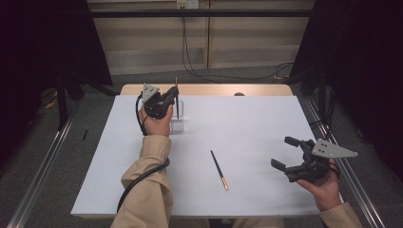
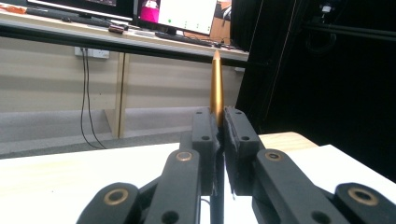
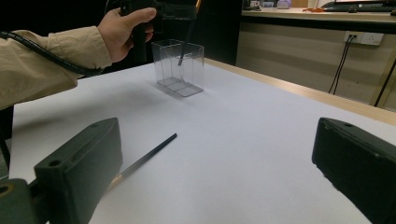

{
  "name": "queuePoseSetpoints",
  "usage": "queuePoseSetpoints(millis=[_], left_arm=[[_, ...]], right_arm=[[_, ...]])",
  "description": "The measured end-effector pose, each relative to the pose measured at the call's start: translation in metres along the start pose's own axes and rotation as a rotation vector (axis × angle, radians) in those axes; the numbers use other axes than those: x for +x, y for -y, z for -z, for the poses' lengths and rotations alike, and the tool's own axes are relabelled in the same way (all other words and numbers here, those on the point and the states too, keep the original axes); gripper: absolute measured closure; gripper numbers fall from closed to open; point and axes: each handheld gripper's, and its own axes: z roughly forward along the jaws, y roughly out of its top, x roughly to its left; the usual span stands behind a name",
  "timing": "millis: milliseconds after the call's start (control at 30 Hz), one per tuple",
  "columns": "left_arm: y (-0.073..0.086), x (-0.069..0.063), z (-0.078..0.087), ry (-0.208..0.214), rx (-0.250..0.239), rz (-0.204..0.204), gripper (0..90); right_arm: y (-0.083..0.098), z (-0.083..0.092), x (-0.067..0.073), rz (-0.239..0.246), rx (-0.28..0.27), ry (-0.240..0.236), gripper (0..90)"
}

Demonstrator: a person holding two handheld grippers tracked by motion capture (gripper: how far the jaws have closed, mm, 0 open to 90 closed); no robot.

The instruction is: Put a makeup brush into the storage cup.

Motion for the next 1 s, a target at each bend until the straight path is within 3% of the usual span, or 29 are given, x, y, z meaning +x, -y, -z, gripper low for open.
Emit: queuePoseSetpoints(millis=[1000], left_arm=[[0.01,-0.001,0.003,0.006,0.015,0.006,83.6]], right_arm=[[0.0,0.0,0.001,0.006,-0.002,-0.006,1.1]])
